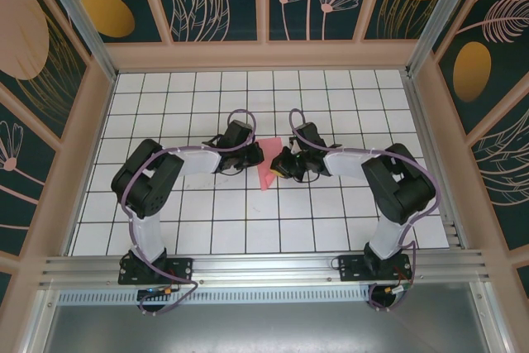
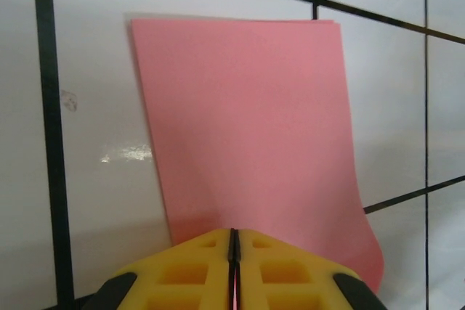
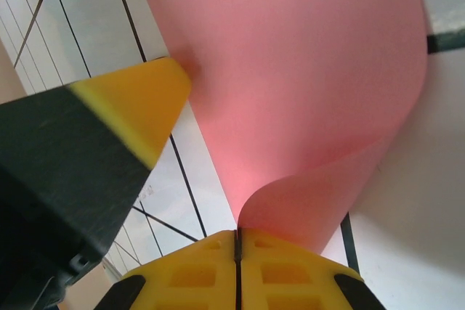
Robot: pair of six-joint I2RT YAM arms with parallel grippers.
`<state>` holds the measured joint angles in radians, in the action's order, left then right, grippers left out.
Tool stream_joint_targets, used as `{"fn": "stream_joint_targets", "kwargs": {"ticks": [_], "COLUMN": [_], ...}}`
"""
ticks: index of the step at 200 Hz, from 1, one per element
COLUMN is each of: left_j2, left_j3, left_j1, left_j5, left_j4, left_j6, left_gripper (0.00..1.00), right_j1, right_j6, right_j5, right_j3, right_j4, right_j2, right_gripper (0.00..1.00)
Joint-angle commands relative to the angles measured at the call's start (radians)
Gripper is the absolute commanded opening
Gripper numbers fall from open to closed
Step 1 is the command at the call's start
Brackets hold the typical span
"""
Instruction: Fold a paper plane with a square sheet of paper (pick it up from the middle)
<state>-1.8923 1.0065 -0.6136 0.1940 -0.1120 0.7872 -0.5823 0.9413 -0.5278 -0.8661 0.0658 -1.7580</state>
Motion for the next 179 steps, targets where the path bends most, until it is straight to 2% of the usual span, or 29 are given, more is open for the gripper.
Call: {"fn": "stream_joint_targets", "kwargs": {"ticks": [1, 79, 179], "left_j2": [0.052, -0.088, -0.114], "left_j3": [0.049, 0.113, 0.112], "left_j1": [0.004, 0.006, 0.005], "left_j5": [-0.045, -0.058, -0.043], "left_j4": [0.014, 0.049, 0.064], "left_j6": [-0.051, -0.052, -0.052], "left_gripper": [0.14, 0.09, 0.05], "right_j1": [-0.005, -0.005, -0.005], "right_j6": [-0.024, -0.021, -0.033], "right_j5": [0.01, 0.019, 0.002], "right_j3": [-0.022, -0.013, -0.064], "right_j4": [0.012, 0.077, 0.101], "right_j2": [-0.017, -0.024, -0.096], "right_gripper": [0.09, 0.09, 0.09]}}
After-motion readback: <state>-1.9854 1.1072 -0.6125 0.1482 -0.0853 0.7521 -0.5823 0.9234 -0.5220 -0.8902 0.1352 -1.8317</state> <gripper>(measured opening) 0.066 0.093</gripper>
